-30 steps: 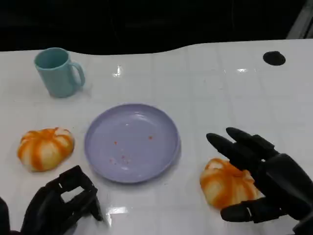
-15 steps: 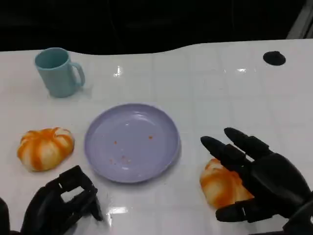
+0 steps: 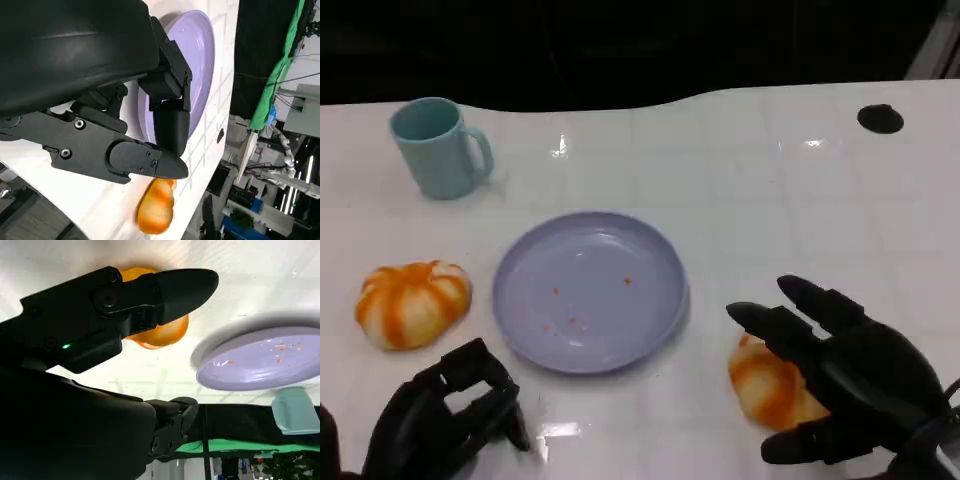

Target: Grasp the bread from the table and place it into the plate.

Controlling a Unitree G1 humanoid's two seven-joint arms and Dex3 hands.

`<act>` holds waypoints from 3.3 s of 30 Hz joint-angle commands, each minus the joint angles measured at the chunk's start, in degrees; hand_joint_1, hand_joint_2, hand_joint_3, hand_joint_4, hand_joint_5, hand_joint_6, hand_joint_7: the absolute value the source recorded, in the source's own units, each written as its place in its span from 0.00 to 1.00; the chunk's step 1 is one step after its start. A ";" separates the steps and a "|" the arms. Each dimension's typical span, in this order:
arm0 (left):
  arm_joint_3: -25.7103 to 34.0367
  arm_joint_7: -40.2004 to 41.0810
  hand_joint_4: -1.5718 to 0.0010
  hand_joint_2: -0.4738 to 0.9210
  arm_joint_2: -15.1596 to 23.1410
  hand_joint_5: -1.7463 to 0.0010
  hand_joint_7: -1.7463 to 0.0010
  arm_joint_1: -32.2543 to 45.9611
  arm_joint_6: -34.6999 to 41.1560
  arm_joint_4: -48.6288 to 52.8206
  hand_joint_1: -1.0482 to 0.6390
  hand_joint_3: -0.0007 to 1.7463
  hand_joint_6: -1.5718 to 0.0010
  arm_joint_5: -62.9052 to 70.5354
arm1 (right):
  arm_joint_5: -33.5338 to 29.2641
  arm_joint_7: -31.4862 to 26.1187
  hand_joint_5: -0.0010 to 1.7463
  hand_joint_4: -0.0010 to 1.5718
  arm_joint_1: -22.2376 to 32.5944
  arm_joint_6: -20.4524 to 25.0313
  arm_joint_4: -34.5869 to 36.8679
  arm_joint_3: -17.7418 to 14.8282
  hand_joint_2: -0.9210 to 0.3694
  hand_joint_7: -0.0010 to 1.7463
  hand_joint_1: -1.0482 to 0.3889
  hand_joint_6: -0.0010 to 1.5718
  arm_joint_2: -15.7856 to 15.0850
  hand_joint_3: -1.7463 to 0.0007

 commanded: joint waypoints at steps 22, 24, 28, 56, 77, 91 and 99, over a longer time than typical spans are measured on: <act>0.15 0.68 0.50 1.00 0.70 0.03 0.19 1.58 1.10 -0.36 0.32 0.09 0.55 0.40 | 1.69 -15.62 0.97 0.16 -9.31 -0.86 22.15 5.81 0.49 0.97 0.00 0.16 -0.10 0.09; 0.15 0.55 0.50 1.00 0.69 0.02 0.19 1.57 0.95 -0.30 0.32 0.09 0.55 0.38 | 2.37 -18.27 0.99 0.34 -9.78 -2.24 23.73 5.86 0.47 0.99 0.01 0.27 0.02 0.07; 0.16 0.12 0.51 1.00 0.64 0.02 0.19 1.54 0.36 -0.09 0.32 0.09 0.55 0.33 | 1.50 -24.33 1.00 0.96 -10.86 -4.62 26.09 6.97 0.29 0.99 0.06 0.77 -0.39 0.05; -0.07 0.49 0.49 1.00 0.26 0.04 0.19 1.54 -0.34 0.75 0.31 0.08 0.54 0.58 | 9.91 -36.03 1.00 1.00 -15.24 -17.58 32.59 5.89 0.22 1.00 0.11 0.85 1.72 0.04; 0.50 -0.54 0.49 1.00 1.11 0.03 0.19 0.93 0.17 2.20 0.32 0.09 0.54 0.07 | 15.53 -36.79 1.00 1.00 -31.00 -21.85 48.65 3.87 0.28 1.00 0.13 0.78 12.92 0.01; 0.42 0.47 0.50 1.00 1.10 0.04 0.21 1.17 0.84 1.83 0.31 0.07 0.54 0.53 | 15.64 -40.90 1.00 0.85 -36.77 -27.05 56.62 5.51 0.42 1.00 0.27 0.62 17.70 0.00; 0.50 -0.07 0.50 1.00 1.15 0.05 0.21 0.87 0.78 2.38 0.32 0.09 0.54 0.41 | 16.27 -41.50 1.00 0.77 -38.23 -28.89 59.53 5.88 0.51 1.00 0.39 0.57 21.12 0.00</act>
